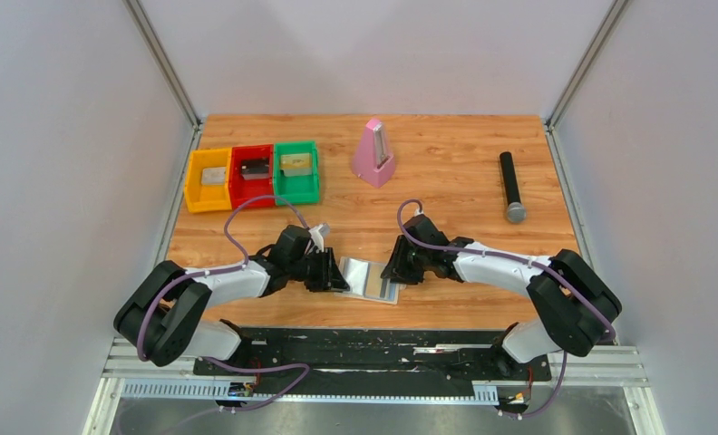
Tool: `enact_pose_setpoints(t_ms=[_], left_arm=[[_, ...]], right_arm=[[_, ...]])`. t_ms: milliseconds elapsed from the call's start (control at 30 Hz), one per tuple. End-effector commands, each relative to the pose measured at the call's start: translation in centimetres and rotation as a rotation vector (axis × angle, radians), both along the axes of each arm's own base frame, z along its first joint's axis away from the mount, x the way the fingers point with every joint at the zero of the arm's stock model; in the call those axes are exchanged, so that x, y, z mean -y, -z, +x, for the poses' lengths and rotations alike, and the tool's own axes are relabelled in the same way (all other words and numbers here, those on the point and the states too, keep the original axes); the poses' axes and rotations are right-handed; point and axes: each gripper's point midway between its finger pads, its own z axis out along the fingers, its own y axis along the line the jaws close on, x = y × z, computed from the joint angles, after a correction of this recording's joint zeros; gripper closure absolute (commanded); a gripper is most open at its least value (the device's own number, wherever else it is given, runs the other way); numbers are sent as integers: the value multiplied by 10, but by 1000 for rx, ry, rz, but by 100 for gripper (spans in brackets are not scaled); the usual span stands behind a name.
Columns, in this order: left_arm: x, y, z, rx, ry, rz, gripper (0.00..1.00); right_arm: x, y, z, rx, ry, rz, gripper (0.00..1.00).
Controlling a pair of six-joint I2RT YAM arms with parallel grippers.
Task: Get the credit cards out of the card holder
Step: Remove the credit card from the card holder.
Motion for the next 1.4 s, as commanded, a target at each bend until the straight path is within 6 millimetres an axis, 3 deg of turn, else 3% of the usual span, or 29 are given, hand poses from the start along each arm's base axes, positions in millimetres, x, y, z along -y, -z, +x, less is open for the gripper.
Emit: enact_pose_setpoints(t_ms=[0,433,867,1100,1367], left_arm=[[1,-4,1,35,3,-13,63],[0,-4,1,36,0,-14,63],[0,-3,0,35,1,-14,62],[1,-4,1,37,0,-16,62],[0,-1,-1,29,3,-12,62]], right_arm=[[-10,-10,10,40,4,24,68],[-9,8,7,-13,12,-26,69],[4,7,10,3,47,-146,69],[-5,11,8,-5,16,-159,68],[-25,4,8,12,-23,-38,68]])
